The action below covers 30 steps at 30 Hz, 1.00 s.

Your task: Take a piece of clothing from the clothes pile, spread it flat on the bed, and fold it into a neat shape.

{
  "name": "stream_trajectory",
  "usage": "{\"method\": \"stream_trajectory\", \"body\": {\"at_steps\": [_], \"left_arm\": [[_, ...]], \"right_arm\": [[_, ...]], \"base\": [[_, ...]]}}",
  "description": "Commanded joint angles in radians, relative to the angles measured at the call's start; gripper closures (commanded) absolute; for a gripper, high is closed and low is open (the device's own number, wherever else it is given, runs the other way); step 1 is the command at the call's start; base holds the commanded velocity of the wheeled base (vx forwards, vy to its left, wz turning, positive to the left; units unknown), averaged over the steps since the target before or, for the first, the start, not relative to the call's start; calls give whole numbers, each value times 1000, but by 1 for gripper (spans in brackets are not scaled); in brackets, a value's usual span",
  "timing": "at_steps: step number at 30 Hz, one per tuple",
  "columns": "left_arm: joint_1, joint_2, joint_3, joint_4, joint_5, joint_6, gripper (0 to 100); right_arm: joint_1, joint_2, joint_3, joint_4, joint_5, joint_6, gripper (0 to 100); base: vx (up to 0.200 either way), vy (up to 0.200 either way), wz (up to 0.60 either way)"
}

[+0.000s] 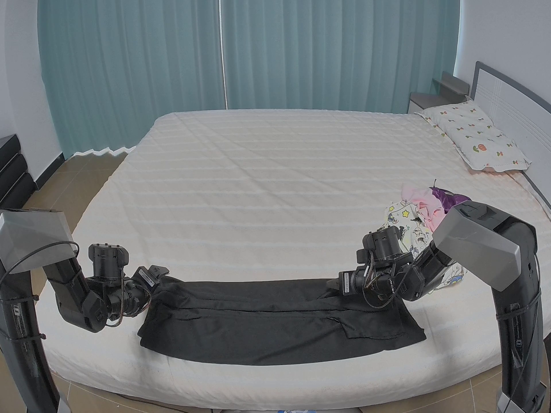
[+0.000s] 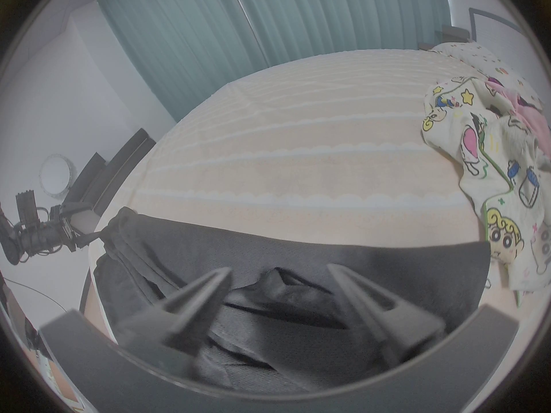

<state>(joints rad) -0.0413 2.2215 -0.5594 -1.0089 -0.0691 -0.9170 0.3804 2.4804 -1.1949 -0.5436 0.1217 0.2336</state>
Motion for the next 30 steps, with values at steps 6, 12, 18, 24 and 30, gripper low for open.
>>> {"method": "stream_trajectory", "body": {"at_steps": [6, 12, 18, 24, 30], "left_arm": [[1, 3, -4, 0, 0, 0, 0], [1, 3, -4, 0, 0, 0, 0], [1, 1, -4, 0, 0, -2, 0], [1, 1, -2, 0, 0, 0, 0], [1, 1, -2, 0, 0, -2, 0]], "right_arm": [[14, -3, -2, -15, 3, -5, 100], [14, -20, -3, -65, 1, -2, 100], [31, -17, 0, -151, -4, -7, 100], [54, 8, -3, -191, -7, -16, 100], [63, 23, 15, -205, -4, -31, 0]], "base": [[0, 0, 0], [0, 0, 0], [0, 0, 0], [0, 0, 0], [0, 0, 0]]}}
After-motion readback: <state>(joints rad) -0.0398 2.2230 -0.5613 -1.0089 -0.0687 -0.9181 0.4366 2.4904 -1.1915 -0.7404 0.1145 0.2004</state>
